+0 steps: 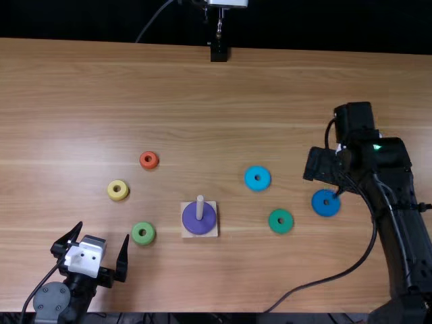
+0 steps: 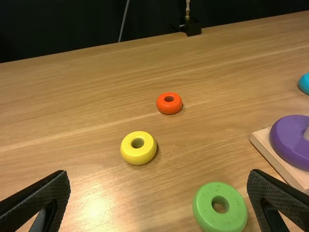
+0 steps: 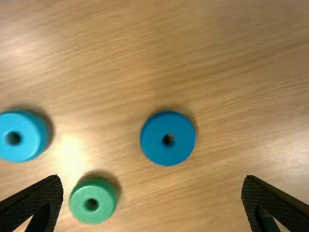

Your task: Build the Hanoi tower: stack the rings onto the peg from bottom to top in this color order: purple, dark blue, light blue, dark green, light green, yellow, orange.

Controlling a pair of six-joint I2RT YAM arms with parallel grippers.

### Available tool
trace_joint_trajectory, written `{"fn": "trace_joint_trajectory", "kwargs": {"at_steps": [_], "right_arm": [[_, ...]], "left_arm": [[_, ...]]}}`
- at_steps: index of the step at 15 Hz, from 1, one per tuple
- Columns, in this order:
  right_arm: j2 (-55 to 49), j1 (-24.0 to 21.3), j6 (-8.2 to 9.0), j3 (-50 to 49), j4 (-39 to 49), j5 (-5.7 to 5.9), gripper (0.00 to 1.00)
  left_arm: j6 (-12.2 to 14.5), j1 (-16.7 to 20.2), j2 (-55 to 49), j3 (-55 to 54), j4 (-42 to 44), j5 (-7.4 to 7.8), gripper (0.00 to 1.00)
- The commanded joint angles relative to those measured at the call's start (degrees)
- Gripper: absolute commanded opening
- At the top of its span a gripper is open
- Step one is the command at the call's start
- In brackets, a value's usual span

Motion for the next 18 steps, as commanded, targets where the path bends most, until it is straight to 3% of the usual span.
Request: {"fn": "trace_joint_trajectory", "kwargs": {"at_steps": [1,2,4,5,6,9,15,18], "right_arm": [[-4.8,-0.2,0.24,-3.0,1.9,-3.26,1.0],[-5.6,-0.2,-1.76,-5.2,3.6,-6.0,1.0],[-6.2,-1.2,-8.41,-8.5,4.1,-11.49,1.0],[-6.5,-2.7,-10.83,-10.2,4.2,-12.44,1.0],[-6.5,-4.6,-11.99,-11.9,4.2,-12.44,1.0],[-6.4,-7.8,-12.73,-15.5,5.0,-12.44,1.0],[-1.3,-7.7,-14.63,-16.1,10.3,-12.02,1.0],[3.0,-7.8,-16.74,-15.8,11.3,-12.02,1.0]], "left_arm": [[0.9,0.4,-0.7,-6.0,-4.4,0.59,1.0],[0.9,0.4,-0.7,-6.0,-4.4,0.59,1.0],[0.9,0.4,-0.7,-6.0,-4.4,0.59,1.0],[0.9,0.4,-0.7,-6.0,-4.4,0.59,1.0],[0.9,0.4,-0.7,-6.0,-4.4,0.59,1.0],[0.9,0.4,-0.7,-6.0,-4.4,0.59,1.0],[0.9,0.4,-0.7,-6.0,-4.4,0.59,1.0],[0.9,0.4,-0.7,-6.0,-4.4,0.59,1.0]]}}
